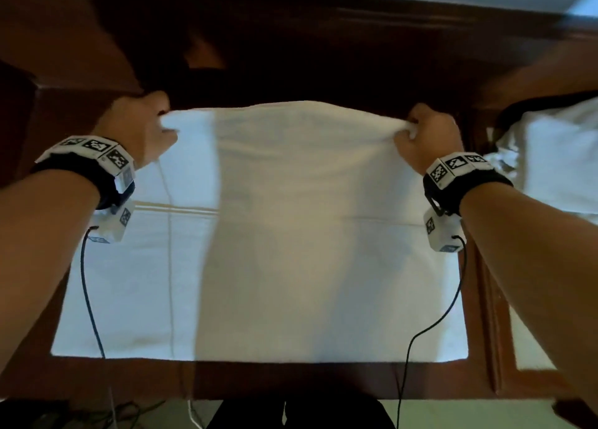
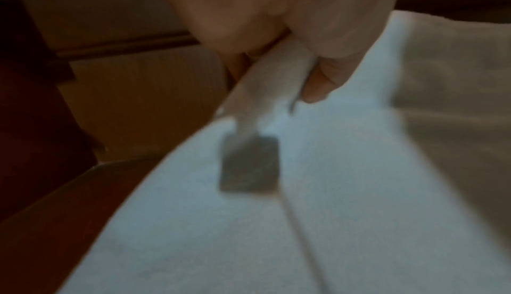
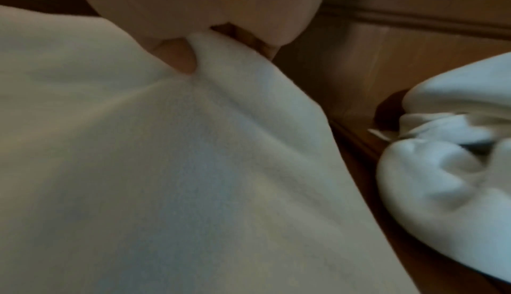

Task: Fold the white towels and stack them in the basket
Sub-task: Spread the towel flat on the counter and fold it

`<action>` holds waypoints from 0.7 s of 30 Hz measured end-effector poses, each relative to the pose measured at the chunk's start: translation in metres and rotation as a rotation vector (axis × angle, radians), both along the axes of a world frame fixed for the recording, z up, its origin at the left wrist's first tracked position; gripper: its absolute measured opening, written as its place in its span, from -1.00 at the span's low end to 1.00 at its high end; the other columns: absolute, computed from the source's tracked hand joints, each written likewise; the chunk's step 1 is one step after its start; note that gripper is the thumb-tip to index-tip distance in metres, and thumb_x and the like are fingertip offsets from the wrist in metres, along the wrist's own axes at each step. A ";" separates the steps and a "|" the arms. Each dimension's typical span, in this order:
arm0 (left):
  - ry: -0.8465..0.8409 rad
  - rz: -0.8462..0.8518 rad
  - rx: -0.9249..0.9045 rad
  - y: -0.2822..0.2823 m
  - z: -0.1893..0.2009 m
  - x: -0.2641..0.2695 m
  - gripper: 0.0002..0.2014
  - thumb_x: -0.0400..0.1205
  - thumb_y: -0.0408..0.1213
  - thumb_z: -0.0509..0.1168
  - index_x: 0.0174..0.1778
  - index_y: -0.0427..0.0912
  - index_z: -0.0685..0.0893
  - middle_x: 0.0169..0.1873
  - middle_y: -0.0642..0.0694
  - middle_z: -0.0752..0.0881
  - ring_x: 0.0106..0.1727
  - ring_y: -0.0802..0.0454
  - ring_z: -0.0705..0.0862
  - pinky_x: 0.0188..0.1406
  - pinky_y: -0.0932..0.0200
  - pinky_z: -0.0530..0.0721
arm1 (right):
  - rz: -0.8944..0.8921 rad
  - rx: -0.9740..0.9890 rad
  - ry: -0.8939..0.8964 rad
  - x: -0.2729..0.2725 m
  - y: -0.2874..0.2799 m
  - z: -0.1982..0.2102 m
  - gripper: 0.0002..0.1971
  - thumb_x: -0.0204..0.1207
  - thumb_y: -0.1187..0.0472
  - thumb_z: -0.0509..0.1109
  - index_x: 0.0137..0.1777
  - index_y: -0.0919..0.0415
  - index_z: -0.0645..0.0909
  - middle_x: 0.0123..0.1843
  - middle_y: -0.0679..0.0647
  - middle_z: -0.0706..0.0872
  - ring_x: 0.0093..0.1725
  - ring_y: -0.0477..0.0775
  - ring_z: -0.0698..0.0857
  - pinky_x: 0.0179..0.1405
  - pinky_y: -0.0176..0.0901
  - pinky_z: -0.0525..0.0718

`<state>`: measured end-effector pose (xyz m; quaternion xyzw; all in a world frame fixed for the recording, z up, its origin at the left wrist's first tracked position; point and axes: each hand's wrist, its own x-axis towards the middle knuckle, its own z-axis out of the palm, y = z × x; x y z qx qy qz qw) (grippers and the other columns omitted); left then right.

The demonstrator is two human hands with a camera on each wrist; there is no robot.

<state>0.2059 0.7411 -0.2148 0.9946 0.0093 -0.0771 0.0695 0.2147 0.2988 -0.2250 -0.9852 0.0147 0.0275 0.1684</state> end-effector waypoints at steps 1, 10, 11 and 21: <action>0.013 -0.007 -0.019 0.002 0.010 -0.004 -0.74 0.55 -0.23 0.42 0.13 -0.11 0.59 -0.23 -0.40 0.74 -0.12 -0.45 0.73 -0.10 -0.25 0.74 | -0.033 0.041 0.011 -0.005 -0.001 0.009 -0.83 0.46 0.15 0.35 0.01 0.19 0.58 -0.21 0.23 0.67 -0.22 0.33 0.67 -0.19 0.08 0.69; -0.321 -0.355 0.116 0.033 0.051 -0.137 -0.65 0.55 -0.05 0.11 -0.29 -0.25 0.64 -0.43 -0.21 0.53 -0.39 -0.30 0.57 -0.28 -0.13 0.33 | 0.036 -0.126 -0.275 -0.137 0.004 0.038 -0.76 0.33 0.08 0.17 -0.21 0.23 0.55 -0.25 0.15 0.59 -0.24 0.32 0.58 0.02 0.12 0.40; -0.332 -0.336 0.121 0.035 0.048 -0.159 -0.66 0.55 -0.05 0.13 -0.25 -0.24 0.66 -0.40 -0.21 0.53 -0.36 -0.31 0.58 -0.26 -0.14 0.34 | 0.021 -0.131 -0.319 -0.157 0.003 0.035 -0.79 0.33 0.10 0.20 -0.21 0.23 0.55 -0.25 0.15 0.57 -0.23 0.31 0.57 0.02 0.11 0.38; 0.002 -0.238 0.211 0.030 -0.067 -0.333 -0.59 0.43 -0.12 0.54 0.18 -0.12 0.73 -0.11 -0.23 0.63 -0.06 -0.35 0.64 -0.03 -0.27 0.48 | 0.043 -0.453 0.132 -0.356 -0.005 -0.060 -0.64 0.32 0.24 0.49 0.14 0.15 0.65 0.04 0.16 0.64 0.03 0.31 0.59 0.12 0.26 0.40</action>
